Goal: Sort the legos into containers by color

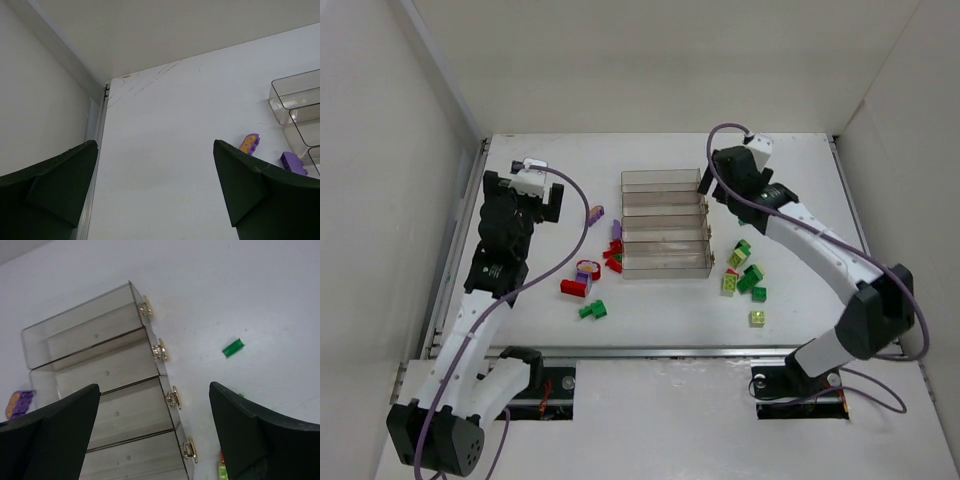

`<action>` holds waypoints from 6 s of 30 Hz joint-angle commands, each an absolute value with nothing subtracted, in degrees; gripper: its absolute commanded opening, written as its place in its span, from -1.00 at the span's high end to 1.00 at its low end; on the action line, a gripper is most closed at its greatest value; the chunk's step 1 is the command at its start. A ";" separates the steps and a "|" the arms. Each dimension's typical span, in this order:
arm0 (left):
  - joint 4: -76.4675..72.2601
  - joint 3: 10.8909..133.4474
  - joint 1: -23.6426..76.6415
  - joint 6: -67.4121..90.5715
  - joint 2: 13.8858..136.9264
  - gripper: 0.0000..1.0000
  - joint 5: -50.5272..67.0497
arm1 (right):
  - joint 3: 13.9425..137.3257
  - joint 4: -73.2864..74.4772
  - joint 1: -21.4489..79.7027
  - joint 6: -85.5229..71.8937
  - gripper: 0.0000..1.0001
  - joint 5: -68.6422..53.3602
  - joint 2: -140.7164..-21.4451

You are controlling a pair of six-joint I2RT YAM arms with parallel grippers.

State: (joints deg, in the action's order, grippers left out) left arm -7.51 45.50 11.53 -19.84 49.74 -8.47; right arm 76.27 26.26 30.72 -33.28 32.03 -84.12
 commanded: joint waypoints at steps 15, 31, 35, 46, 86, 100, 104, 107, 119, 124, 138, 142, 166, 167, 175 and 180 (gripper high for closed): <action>-14.77 48.25 8.09 -18.02 65.56 -1.00 -3.54 | 79.72 39.02 9.59 -50.72 -0.72 22.07 -103.70; -19.42 47.55 5.19 -17.93 72.33 -1.00 -5.10 | 88.93 39.46 8.96 -52.56 -0.55 16.08 -117.42; -19.95 46.15 4.13 -17.93 71.63 -1.00 -5.10 | 90.18 41.30 7.74 -52.56 -0.47 16.79 -118.83; -21.01 44.30 3.61 -18.46 70.05 -1.00 -6.59 | 91.40 41.31 7.73 -48.09 0.89 16.17 -119.88; -11.20 42.26 1.49 -30.37 69.16 -0.96 20.10 | 119.17 25.40 27.42 -15.73 -0.95 18.55 -126.40; 27.48 82.51 6.67 -30.23 104.40 -0.52 33.14 | 111.63 23.55 24.09 -13.36 -0.97 2.56 -116.20; 23.50 78.67 7.73 -31.29 104.86 -0.52 34.19 | 111.09 23.55 22.24 -13.36 -0.97 2.02 -116.19; 20.66 77.17 8.52 -30.15 104.15 -0.55 31.65 | 111.71 23.55 20.84 -13.36 -0.97 1.32 -116.19; 18.72 84.90 11.51 -28.12 116.10 0.06 19.86 | 113.64 23.55 18.46 -13.89 -0.97 0.18 -117.95; 19.42 84.90 11.51 -30.23 116.72 0.66 19.34 | 113.64 23.55 18.46 -15.91 -0.97 -0.35 -117.95; 21.10 80.16 8.44 -53.15 94.50 1.00 41.96 | 106.89 17.68 16.79 -17.14 -0.97 -3.42 -110.49; 21.35 79.37 9.57 -63.08 90.35 1.00 54.03 | 101.70 14.95 15.12 -16.00 -0.97 -4.74 -107.67; 19.42 99.49 23.12 -55.45 119.18 -0.20 47.03 | 92.11 14.94 9.23 -15.29 -0.95 -13.09 -102.57; 19.95 99.49 23.72 -55.46 119.18 -0.34 46.41 | 91.59 14.94 9.23 -15.29 -0.95 -13.70 -102.57; 13.02 98.35 24.26 -45.28 111.64 -0.75 43.34 | 91.05 15.47 9.23 -14.59 -0.95 -16.26 -100.99; 6.77 90.63 21.90 -30.87 102.06 -0.65 29.98 | 89.48 17.58 9.76 -14.07 -0.93 -16.00 -99.23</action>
